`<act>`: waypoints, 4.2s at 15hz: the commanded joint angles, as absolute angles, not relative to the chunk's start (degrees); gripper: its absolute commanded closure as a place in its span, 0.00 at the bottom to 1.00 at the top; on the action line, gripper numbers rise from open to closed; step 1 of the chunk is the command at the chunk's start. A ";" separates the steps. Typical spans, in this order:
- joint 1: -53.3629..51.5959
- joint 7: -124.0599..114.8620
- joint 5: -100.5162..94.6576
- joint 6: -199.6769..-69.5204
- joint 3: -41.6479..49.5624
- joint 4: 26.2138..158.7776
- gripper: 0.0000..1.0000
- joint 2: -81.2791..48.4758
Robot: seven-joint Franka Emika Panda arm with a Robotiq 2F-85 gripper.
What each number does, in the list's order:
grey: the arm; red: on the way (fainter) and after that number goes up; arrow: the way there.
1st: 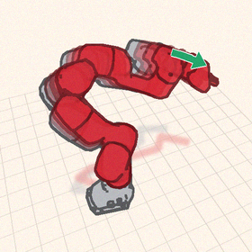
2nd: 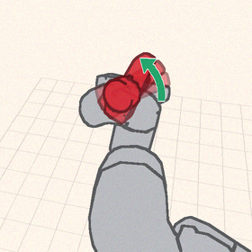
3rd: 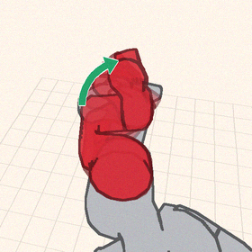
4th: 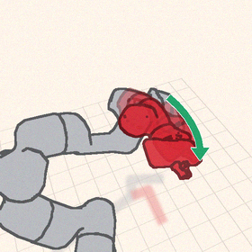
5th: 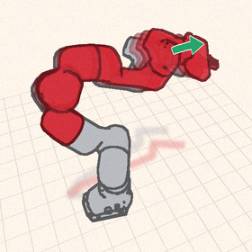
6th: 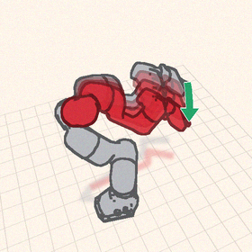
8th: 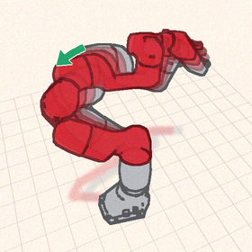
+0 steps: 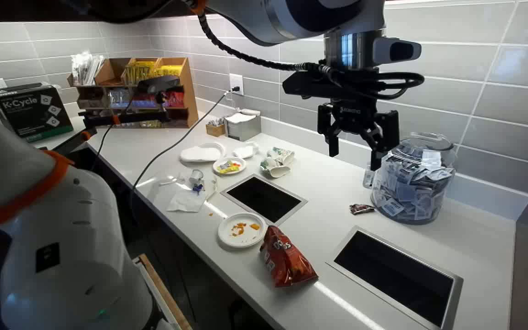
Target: Pour the contents of the orange packet onto the white plate
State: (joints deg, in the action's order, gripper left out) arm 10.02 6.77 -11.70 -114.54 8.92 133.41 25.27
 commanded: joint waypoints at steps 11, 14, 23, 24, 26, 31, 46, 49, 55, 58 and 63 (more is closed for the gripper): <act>9.81 6.73 -11.76 -114.36 9.10 133.26 0.00 25.25; 9.81 6.73 -11.76 -114.36 9.10 133.26 0.00 25.25; 9.81 6.73 -11.76 -114.36 9.10 133.26 0.00 25.25; 9.81 6.73 -11.76 -114.36 9.10 133.26 0.00 25.25; 10.41 0.01 -9.63 -116.19 8.55 134.73 0.00 23.45; 10.42 -16.02 -4.21 -126.68 6.25 140.75 0.00 18.73; 12.46 -40.08 4.27 -127.49 4.50 151.82 0.00 18.47; 12.37 -40.11 6.08 -127.50 4.53 153.14 0.00 18.48; 11.14 -40.02 9.72 -128.03 4.76 153.38 0.00 16.04; 10.57 -41.45 11.28 -128.53 4.12 154.33 0.00 14.56; 10.12 -43.56 12.16 -135.40 3.42 156.97 0.00 12.95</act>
